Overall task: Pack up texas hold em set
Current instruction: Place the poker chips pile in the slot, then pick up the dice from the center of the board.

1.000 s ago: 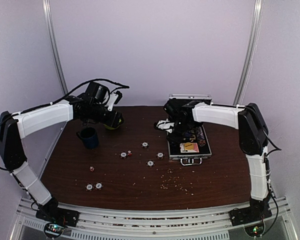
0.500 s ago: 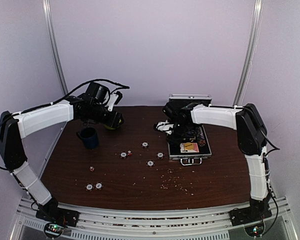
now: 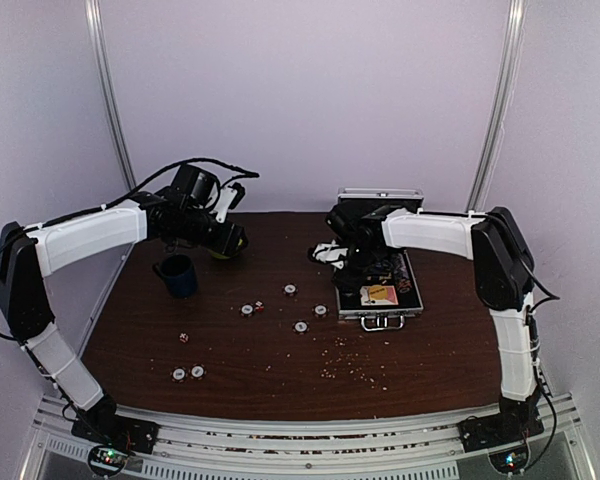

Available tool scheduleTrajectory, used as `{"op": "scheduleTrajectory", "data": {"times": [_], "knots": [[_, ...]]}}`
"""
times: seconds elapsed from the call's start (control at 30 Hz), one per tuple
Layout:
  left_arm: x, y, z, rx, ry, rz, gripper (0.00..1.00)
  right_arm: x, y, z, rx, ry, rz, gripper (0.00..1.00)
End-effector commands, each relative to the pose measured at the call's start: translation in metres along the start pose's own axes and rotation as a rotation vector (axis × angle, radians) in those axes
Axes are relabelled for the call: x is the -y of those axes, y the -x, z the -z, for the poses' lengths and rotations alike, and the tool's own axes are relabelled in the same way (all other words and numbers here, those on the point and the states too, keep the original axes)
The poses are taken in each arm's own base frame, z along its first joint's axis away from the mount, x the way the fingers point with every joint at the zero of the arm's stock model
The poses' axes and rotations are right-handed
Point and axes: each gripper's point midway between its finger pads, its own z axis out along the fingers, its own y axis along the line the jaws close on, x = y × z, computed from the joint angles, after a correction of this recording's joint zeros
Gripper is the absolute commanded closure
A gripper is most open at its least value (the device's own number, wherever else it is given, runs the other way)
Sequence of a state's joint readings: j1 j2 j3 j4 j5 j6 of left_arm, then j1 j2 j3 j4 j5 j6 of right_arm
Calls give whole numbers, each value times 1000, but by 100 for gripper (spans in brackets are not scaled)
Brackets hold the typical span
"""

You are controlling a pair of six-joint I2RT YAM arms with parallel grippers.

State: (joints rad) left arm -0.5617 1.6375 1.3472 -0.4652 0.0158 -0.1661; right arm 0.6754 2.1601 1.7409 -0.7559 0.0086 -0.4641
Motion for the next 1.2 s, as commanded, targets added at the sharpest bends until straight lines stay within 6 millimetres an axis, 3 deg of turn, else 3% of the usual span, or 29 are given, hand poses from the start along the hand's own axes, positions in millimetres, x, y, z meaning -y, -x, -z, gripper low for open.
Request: {"op": "scheduleTrajectory", "data": {"times": [0.0, 0.23, 0.5, 0.63, 0.77, 0.93, 1.17], "knots": [[-2, 12, 2, 35, -5, -4, 44, 8, -2, 12, 4, -29, -11, 48], [-4, 12, 2, 36, 4, -4, 44, 10, 5, 24, 30, -23, -16, 47], [-19, 7, -1, 12, 89, -6, 44, 6, 16, 76, 138, 20, -19, 47], [-19, -4, 3, -65, 131, 18, 46, -10, 5, 92, 180, 78, -16, 47], [-19, -41, 6, -195, 150, 54, 52, -27, -11, 100, 244, 131, -47, 48], [-24, -111, 16, -430, 204, 70, 57, -30, -34, 97, 286, 162, -104, 49], [-34, -194, 36, -717, 287, 93, 51, -32, -44, 107, 356, 224, -122, 49]]}}
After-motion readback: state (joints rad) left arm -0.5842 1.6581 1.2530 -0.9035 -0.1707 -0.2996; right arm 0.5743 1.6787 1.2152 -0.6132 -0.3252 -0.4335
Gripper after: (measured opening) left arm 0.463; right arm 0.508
